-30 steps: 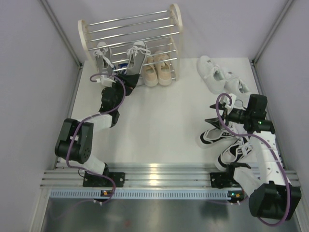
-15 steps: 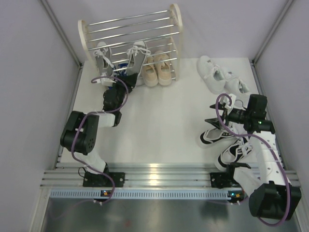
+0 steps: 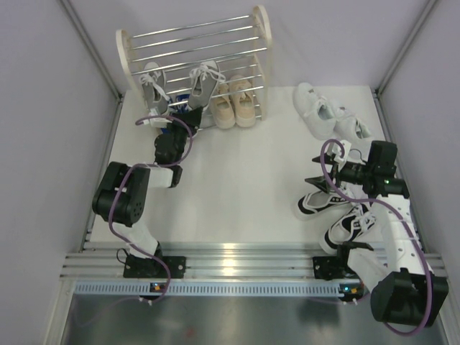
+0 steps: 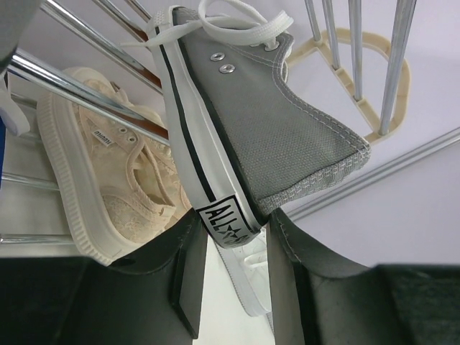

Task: Place and organize the shoes onto the shoe shelf
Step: Adjust the shoe at the shoe shelf.

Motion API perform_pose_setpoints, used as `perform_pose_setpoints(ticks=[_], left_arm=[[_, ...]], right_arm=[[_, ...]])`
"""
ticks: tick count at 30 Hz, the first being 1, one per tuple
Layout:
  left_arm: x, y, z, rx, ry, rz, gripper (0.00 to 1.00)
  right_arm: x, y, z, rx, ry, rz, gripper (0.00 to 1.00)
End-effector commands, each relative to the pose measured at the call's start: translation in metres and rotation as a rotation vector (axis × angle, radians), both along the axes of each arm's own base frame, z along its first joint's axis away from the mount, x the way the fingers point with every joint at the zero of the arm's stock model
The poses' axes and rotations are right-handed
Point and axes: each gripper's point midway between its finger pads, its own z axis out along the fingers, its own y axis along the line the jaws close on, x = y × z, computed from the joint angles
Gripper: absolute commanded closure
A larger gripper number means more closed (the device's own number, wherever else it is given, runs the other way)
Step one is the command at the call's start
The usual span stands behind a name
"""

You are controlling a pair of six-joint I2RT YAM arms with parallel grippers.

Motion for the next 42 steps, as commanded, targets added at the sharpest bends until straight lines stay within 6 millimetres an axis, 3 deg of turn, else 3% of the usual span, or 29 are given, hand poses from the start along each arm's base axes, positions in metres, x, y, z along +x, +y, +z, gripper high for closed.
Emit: perform_pose_setpoints(ticks=[1, 11, 18, 25, 37, 42], left_arm=[[-0.011, 0.021, 0.047, -0.024, -0.161, 0.099, 1.00], [-0.035, 0.054, 0.065, -0.070, -0.230, 0.245, 1.00], [-0.029, 0.068, 0.063, -0.178, -0.223, 0.323, 1.00], [-0.029, 0.080, 0.073, -0.268, -0.260, 0.411, 1.00], [-0.038, 0.082, 0.085, -0.268, -0.321, 0.436, 1.00], [-0.034, 0.067, 0.082, -0.246, -0.317, 0.371, 1.00]], right_arm=[[-0.001, 0.001, 0.006, 0.018, -0.035, 0.030, 0.31], [-0.002, 0.001, 0.006, 0.018, -0.034, 0.032, 0.31], [-0.002, 0.001, 0.006, 0.018, -0.034, 0.036, 0.31], [-0.003, 0.002, 0.006, 0.018, -0.035, 0.038, 0.31], [-0.005, 0.002, 0.006, 0.018, -0.035, 0.050, 0.31], [-0.005, 0.003, 0.006, 0.019, -0.035, 0.053, 0.31]])
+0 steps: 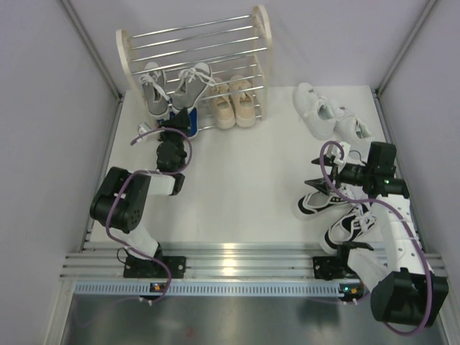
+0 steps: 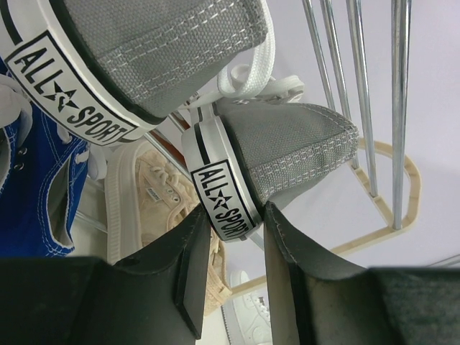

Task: Place and organize the shoes onto the shoe shelf
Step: Adjust the shoe at the shoe shelf.

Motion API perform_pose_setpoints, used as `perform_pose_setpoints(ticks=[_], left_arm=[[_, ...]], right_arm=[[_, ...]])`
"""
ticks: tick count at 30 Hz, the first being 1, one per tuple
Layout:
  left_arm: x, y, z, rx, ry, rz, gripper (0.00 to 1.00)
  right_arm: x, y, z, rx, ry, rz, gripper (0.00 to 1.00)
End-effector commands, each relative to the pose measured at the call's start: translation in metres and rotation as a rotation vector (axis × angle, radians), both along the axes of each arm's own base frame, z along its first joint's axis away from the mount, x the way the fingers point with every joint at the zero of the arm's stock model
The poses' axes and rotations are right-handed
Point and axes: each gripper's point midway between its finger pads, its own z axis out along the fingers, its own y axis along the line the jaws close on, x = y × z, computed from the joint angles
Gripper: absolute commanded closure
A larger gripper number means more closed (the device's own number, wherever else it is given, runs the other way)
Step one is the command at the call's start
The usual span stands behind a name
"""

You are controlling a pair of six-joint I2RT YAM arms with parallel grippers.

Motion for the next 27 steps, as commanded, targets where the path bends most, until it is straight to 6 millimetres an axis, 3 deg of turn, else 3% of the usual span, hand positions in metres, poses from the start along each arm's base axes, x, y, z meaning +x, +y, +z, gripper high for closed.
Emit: perform_pose_setpoints(ticks=[1, 9, 12, 13, 15, 16, 19, 20, 27], left_arm=[[-0.021, 0.012, 0.074, -0.065, -0.323, 0.037, 1.00], [-0.014, -0.032, 0.043, -0.079, -0.257, -0.072, 0.97], [-0.016, -0.041, 0.036, -0.109, -0.241, -0.103, 0.84], [-0.016, -0.042, 0.035, -0.115, -0.239, -0.112, 0.71], [-0.019, -0.042, 0.031, -0.121, -0.229, -0.117, 0.61], [-0.020, -0.041, 0.031, -0.120, -0.228, -0.117, 0.47], [-0.025, -0.040, 0.034, -0.107, -0.231, -0.116, 0.32], [-0.027, -0.040, 0.037, -0.100, -0.238, -0.119, 0.22], [-0.023, -0.042, 0.046, -0.096, -0.261, -0.120, 0.19]], right_arm=[[0.000, 0.001, 0.009, 0.024, -0.038, 0.034, 0.31], [0.000, 0.001, 0.008, 0.019, -0.040, 0.032, 0.31], [0.000, 0.000, 0.008, 0.019, -0.040, 0.029, 0.31], [0.000, 0.000, 0.008, 0.017, -0.042, 0.028, 0.31], [0.000, 0.000, 0.008, 0.019, -0.037, 0.029, 0.31], [0.000, 0.000, 0.008, 0.019, -0.036, 0.029, 0.31], [0.001, 0.000, 0.008, 0.019, -0.037, 0.029, 0.31], [0.001, 0.000, 0.007, 0.017, -0.037, 0.028, 0.31], [0.001, 0.000, 0.008, 0.016, -0.038, 0.026, 0.31]])
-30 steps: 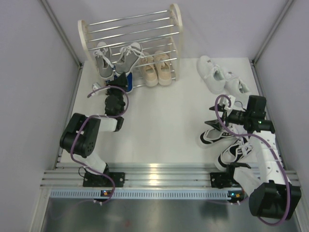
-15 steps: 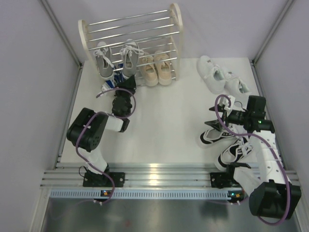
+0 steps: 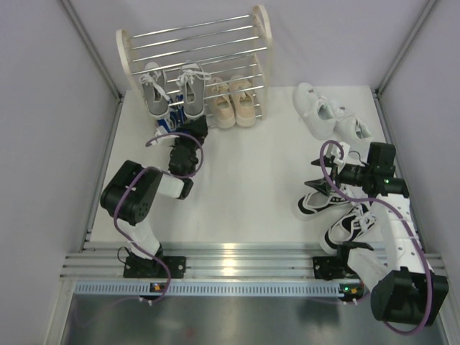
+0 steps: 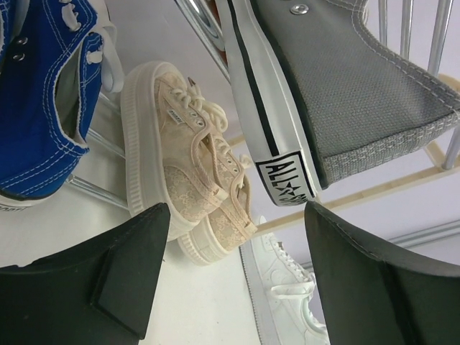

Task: Place and organize the shoes onto the shoe shelf
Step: Adjust the shoe at the shoe shelf.

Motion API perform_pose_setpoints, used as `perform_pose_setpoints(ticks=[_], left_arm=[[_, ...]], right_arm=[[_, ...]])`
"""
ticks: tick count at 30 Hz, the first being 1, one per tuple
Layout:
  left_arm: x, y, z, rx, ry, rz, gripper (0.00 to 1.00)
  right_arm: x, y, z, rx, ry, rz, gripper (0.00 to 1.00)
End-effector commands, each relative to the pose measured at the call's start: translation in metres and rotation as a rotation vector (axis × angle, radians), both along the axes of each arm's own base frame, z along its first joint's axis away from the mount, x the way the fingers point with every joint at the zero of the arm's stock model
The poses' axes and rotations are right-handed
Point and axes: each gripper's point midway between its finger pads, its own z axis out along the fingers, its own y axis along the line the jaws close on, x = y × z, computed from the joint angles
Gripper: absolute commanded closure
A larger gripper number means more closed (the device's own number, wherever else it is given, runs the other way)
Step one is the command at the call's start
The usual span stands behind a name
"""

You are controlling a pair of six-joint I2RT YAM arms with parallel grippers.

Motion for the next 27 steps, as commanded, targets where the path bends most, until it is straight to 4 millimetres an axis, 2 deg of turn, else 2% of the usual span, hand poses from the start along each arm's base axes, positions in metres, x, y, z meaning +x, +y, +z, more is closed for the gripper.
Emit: perform_pose_setpoints(ticks=[1, 6, 7, 9, 10, 19, 23, 27], left_arm=[[-0.020, 0.006, 0.103, -0.124, -0.378, -0.012, 0.19], [-0.026, 0.006, 0.120, -0.106, -0.419, -0.017, 0.17], [-0.028, 0.005, 0.122, -0.104, -0.424, -0.023, 0.08], [-0.033, 0.007, 0.128, -0.099, -0.437, -0.026, 0.06], [-0.033, 0.007, 0.130, -0.097, -0.441, -0.023, 0.02], [-0.014, 0.016, 0.125, -0.109, -0.436, 0.005, 0.02], [-0.005, 0.016, 0.136, -0.092, -0.466, 0.015, 0.02], [0.006, 0.021, 0.132, -0.103, -0.460, 0.048, 0.03]], right_arm=[[0.003, -0.001, 0.010, 0.016, -0.054, 0.022, 0.31], [0.004, -0.001, 0.010, 0.014, -0.055, 0.021, 0.31], [0.004, -0.001, 0.009, 0.013, -0.053, 0.020, 0.31], [0.004, -0.001, 0.009, 0.014, -0.050, 0.021, 0.31], [0.004, -0.001, 0.009, 0.014, -0.048, 0.021, 0.30], [0.004, -0.001, 0.009, 0.014, -0.048, 0.022, 0.31], [0.004, -0.002, 0.009, 0.012, -0.051, 0.019, 0.31], [0.004, -0.002, 0.008, 0.012, -0.048, 0.019, 0.30]])
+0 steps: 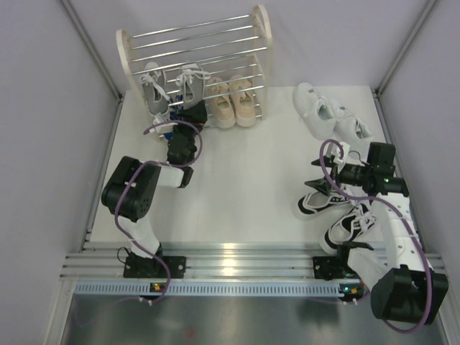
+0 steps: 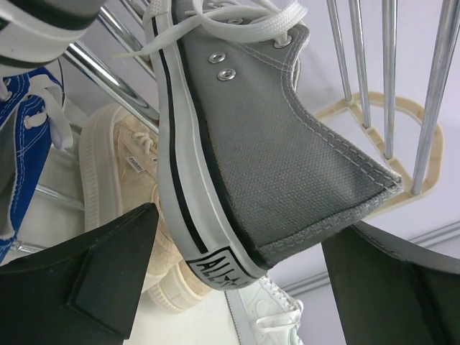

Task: Place and organize the shoes onto the shoe shelf
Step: Adjust the shoe at the shoe shelf.

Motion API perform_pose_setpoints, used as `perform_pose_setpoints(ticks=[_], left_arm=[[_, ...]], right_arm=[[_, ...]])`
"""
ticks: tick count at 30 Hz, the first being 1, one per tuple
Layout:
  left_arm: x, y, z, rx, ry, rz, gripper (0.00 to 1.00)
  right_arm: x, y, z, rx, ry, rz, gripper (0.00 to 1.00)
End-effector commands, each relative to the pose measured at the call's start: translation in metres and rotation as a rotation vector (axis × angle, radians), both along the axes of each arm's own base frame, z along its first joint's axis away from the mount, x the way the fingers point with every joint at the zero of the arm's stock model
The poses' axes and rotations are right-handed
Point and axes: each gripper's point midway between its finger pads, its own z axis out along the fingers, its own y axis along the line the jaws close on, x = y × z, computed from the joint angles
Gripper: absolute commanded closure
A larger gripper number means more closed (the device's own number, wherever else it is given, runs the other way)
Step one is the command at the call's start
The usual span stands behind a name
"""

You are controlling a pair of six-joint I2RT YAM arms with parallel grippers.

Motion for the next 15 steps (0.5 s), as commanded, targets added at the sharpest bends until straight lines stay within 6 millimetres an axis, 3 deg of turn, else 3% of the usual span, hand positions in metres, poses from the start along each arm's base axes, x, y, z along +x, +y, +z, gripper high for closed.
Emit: perform_pose_setpoints(ticks=[1, 3, 6, 7, 9, 10, 12, 15], left_arm=[[-0.018, 0.020, 0.092, -0.134, -0.367, 0.047, 0.04], [-0.013, 0.025, 0.087, -0.140, -0.355, 0.072, 0.09], [-0.007, 0.029, 0.082, -0.142, -0.348, 0.091, 0.30], [-0.006, 0.030, 0.081, -0.142, -0.346, 0.095, 0.41], [-0.004, 0.034, 0.078, -0.138, -0.339, 0.114, 0.55], [-0.003, 0.036, 0.078, -0.137, -0.338, 0.122, 0.78], [-0.004, 0.038, 0.076, -0.129, -0.331, 0.130, 0.96], [-0.008, 0.038, 0.078, -0.113, -0.336, 0.125, 1.00]], right_arm=[[0.003, -0.001, 0.011, 0.014, -0.054, 0.022, 0.31], [0.003, -0.001, 0.011, 0.013, -0.059, 0.021, 0.31], [0.003, -0.001, 0.011, 0.015, -0.054, 0.018, 0.31], [0.003, -0.002, 0.011, 0.014, -0.056, 0.017, 0.31], [0.003, -0.002, 0.011, 0.015, -0.056, 0.018, 0.30], [0.003, -0.002, 0.011, 0.015, -0.057, 0.017, 0.30], [0.003, -0.002, 0.011, 0.014, -0.057, 0.016, 0.30], [0.003, -0.003, 0.012, 0.016, -0.061, 0.015, 0.31]])
